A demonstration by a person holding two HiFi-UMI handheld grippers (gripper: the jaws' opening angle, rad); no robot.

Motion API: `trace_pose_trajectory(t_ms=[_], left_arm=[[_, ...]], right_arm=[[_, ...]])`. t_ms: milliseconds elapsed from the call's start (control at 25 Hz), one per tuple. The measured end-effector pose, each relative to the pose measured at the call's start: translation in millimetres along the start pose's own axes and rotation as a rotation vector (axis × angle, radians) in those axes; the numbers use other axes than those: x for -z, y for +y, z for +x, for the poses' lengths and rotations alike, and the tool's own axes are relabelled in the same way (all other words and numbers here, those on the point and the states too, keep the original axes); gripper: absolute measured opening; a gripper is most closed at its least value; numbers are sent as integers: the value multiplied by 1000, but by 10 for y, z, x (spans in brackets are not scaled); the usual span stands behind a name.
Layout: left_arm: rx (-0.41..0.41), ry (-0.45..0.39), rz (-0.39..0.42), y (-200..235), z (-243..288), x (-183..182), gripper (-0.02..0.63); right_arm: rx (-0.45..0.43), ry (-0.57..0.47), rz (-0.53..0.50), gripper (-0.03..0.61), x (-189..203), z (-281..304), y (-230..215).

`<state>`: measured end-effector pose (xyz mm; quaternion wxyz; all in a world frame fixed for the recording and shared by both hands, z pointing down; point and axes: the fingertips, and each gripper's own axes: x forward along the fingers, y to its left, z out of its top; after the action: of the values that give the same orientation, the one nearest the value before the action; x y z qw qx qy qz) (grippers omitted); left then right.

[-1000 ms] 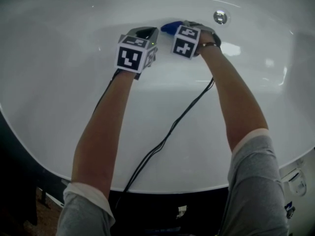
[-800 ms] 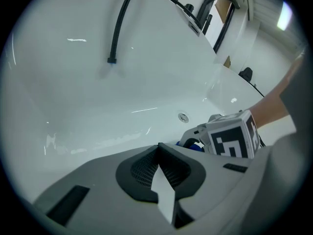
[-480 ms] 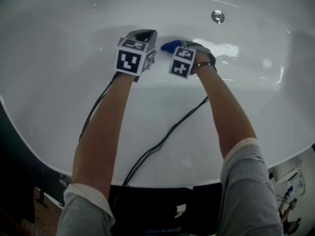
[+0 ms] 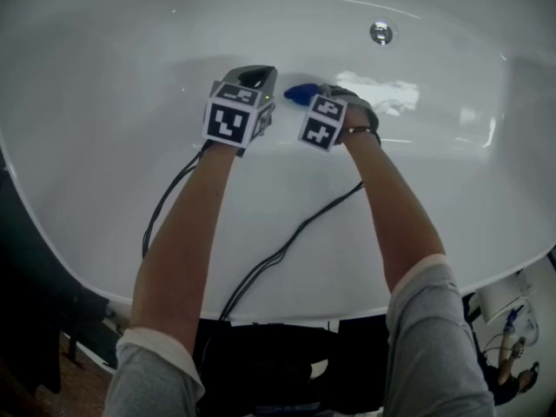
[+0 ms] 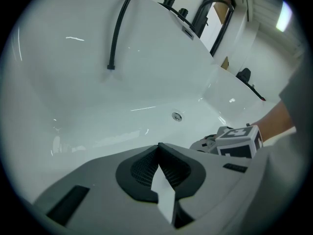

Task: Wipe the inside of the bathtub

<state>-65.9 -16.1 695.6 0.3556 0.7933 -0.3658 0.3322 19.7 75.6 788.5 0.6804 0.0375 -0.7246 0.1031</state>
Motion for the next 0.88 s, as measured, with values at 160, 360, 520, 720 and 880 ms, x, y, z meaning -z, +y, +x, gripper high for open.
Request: trace_pose_trajectory(t_ms=[160, 360, 520, 720, 880], left_arm=[[5, 10, -1, -24, -18, 38, 3], [9, 14, -2, 18, 68, 94, 3], [11, 13, 0, 62, 99, 116, 3], [7, 16, -5, 104, 154, 90, 3], [0, 11, -37, 183, 193, 70, 3]], right_arm=[[-6, 23, -57, 124, 92, 21, 250], [5, 22, -24, 123, 120, 208, 217], [36, -5, 38, 123, 68, 198, 90], [92, 3, 74, 121, 41, 165, -194], [112, -14, 82, 121, -16, 158, -353]])
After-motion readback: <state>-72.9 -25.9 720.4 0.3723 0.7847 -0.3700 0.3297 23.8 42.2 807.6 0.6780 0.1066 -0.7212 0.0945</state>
